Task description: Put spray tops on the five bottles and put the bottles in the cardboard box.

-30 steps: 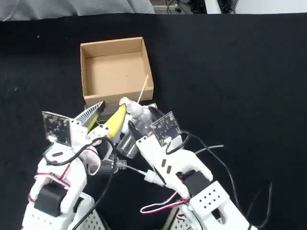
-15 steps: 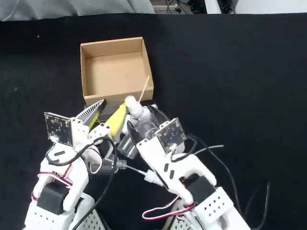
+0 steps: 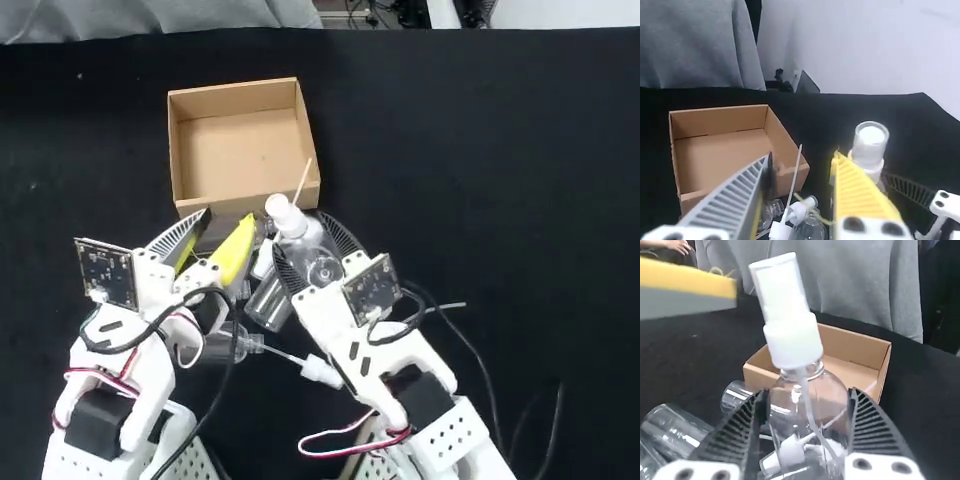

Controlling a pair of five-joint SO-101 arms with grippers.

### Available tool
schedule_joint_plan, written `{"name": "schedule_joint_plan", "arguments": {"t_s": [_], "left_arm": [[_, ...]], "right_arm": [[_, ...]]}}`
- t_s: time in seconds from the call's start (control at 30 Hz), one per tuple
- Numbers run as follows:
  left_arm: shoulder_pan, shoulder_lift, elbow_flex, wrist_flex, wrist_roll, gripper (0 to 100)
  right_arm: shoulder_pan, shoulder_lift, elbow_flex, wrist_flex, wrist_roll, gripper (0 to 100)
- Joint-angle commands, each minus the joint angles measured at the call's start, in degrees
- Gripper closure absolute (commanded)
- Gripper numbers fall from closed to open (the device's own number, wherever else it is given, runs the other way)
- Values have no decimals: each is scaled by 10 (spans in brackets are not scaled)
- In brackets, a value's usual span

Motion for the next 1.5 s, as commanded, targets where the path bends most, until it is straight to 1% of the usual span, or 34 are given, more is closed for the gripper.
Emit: {"name": "schedule_joint_plan", "arguments": {"t_s": [0.0,0.1,0.17,0.27,0.47,0.63,0.77,1.0,1.17,1.23,1.33,1.47], "left_arm": [[-7,-2,15,-50,-1,816],[-7,-2,55,-103,-2,816],[-3,-2,73,-126,-2,816],[-1,3,83,-143,-2,816],[0,-1,81,-142,-2,816],[55,-1,83,-132,-3,816],[76,-2,79,-107,-52,816],[77,-2,78,-101,-61,816],[71,-2,73,-101,-58,816],[65,-2,70,-101,-58,821],[36,-2,67,-105,-59,843],[-10,-3,58,-106,-62,844]], "right_arm": [[10,-28,-8,4,1,840],[5,-52,-8,4,0,840],[-13,-66,-4,7,0,840],[-43,-88,-2,42,0,840],[-51,-109,5,64,0,840],[-52,-112,20,61,4,840],[-49,-112,20,64,4,840],[-48,-112,20,65,4,840],[-47,-109,21,66,4,840],[-32,-109,21,66,4,840],[-4,-111,21,66,3,840],[14,-112,21,66,1,840]]}}
